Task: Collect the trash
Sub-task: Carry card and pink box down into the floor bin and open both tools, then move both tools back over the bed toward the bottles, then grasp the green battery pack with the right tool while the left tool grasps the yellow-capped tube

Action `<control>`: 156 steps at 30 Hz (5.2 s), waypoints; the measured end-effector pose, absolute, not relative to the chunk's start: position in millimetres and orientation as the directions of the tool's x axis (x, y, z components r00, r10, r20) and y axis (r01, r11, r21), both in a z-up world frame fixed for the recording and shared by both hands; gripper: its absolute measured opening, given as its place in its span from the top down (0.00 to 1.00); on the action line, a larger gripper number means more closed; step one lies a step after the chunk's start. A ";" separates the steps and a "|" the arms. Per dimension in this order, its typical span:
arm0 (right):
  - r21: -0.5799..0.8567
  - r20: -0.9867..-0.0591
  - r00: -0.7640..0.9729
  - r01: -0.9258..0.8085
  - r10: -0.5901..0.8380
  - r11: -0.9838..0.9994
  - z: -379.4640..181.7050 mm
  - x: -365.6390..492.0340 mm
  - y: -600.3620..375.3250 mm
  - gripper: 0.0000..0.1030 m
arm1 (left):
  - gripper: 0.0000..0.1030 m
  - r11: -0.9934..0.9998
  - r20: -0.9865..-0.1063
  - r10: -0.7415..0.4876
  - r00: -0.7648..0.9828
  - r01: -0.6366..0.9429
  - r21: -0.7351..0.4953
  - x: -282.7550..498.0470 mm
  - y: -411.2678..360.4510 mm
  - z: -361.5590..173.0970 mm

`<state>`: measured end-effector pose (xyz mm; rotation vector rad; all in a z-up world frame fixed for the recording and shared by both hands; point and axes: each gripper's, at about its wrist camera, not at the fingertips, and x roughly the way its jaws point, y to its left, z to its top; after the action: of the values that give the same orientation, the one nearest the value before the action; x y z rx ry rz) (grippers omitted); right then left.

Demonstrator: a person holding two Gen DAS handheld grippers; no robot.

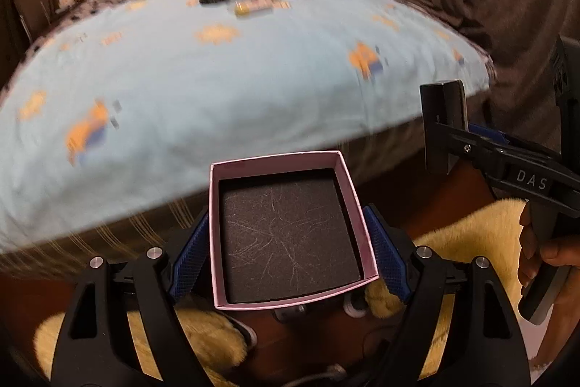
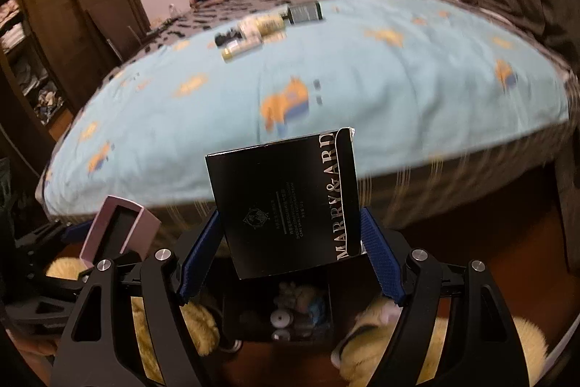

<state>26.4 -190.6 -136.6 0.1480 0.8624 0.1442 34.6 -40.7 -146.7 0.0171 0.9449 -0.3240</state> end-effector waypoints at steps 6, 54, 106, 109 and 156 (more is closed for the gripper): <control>0.184 -0.790 0.586 -0.055 0.181 0.981 -172.9 10.6 -190.7 0.26 | 0.25 0.948 -0.847 -0.263 0.461 0.287 -0.138 24.0 -50.3 -192.7; 0.253 -0.852 0.482 0.039 0.204 0.967 -243.1 40.4 -188.6 0.11 | 0.08 0.962 -0.898 -0.232 0.374 0.228 -0.153 40.1 -45.5 -260.6; 0.106 -0.736 0.675 0.037 0.053 0.994 -110.9 364.3 -196.9 0.06 | 0.27 0.956 -0.799 -0.258 0.543 0.265 -0.128 335.7 -47.4 -138.0; 0.100 -0.741 0.670 0.039 0.048 0.994 -113.7 380.7 -192.7 0.05 | 0.36 0.951 -0.797 -0.271 0.540 0.279 -0.135 340.9 -53.5 -137.1; 0.140 -0.689 0.715 -0.023 0.114 0.990 -71.4 235.1 -201.5 0.32 | 0.81 0.947 -0.761 -0.292 0.579 0.284 -0.147 208.0 -43.7 -103.1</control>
<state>235.1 -201.5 -71.4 0.1246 0.7702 0.0765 208.0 -43.7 -103.1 -0.0094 0.8915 -0.3366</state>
